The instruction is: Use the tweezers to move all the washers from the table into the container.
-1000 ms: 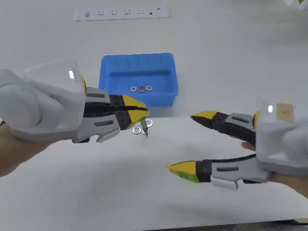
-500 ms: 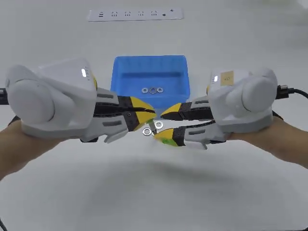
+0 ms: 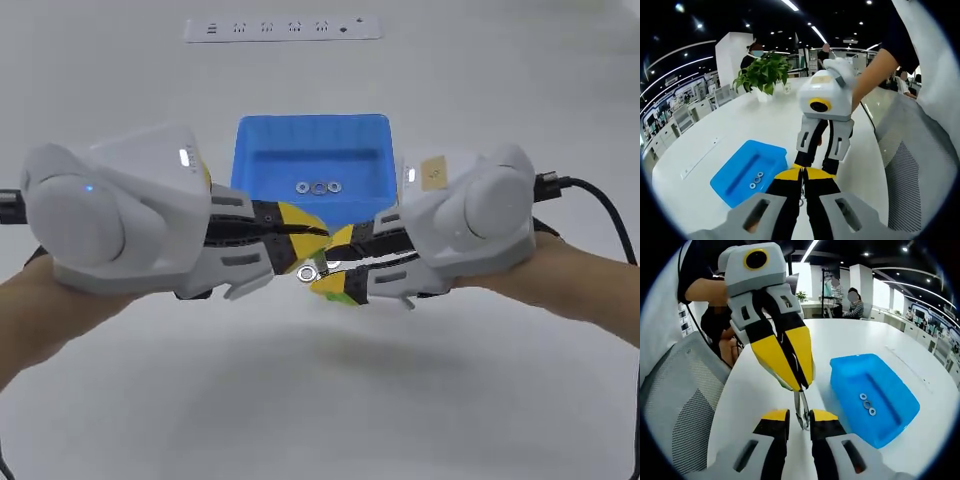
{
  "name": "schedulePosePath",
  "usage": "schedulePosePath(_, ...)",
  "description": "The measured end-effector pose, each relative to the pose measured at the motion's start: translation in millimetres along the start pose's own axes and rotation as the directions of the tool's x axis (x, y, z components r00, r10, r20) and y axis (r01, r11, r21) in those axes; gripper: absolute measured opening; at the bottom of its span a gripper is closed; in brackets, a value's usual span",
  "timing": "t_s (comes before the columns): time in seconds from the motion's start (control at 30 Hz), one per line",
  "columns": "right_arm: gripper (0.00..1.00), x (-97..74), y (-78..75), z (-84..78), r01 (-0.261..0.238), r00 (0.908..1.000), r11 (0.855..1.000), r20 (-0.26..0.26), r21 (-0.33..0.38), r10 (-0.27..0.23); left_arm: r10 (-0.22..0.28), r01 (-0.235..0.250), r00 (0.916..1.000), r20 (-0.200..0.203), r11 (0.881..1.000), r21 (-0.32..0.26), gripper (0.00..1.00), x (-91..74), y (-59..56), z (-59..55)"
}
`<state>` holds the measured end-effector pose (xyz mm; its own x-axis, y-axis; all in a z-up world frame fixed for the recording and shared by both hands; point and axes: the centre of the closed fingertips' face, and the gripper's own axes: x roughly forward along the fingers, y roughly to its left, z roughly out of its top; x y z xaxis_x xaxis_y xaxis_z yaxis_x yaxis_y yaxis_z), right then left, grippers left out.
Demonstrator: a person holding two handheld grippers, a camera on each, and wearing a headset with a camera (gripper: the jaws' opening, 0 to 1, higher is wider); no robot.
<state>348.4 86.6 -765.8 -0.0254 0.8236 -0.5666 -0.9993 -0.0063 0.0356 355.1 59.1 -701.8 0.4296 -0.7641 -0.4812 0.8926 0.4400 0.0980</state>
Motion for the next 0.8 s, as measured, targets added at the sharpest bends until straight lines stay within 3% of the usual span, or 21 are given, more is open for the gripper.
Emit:
schedulePosePath(0.53,0.11,1.2,2.5,-3.6,-0.083,0.9963,0.992,-0.030,-0.097,0.080,-0.014,0.014,0.9998,-0.010,1.000,0.027,0.05,1.8,-4.2,-1.7)
schedulePosePath(0.67,0.10,1.3,2.6,-3.3,-0.082,0.9964,0.992,-0.030,-0.094,0.079,-0.002,0.003,0.9998,-0.017,1.000,0.030,0.05,2.3,-4.1,-2.2)
schedulePosePath(0.8,0.10,2.4,3.8,-1.3,-0.077,0.9969,0.995,-0.022,-0.061,0.076,0.043,-0.041,0.9981,-0.045,0.998,0.037,0.10,2.6,-1.5,-7.0)
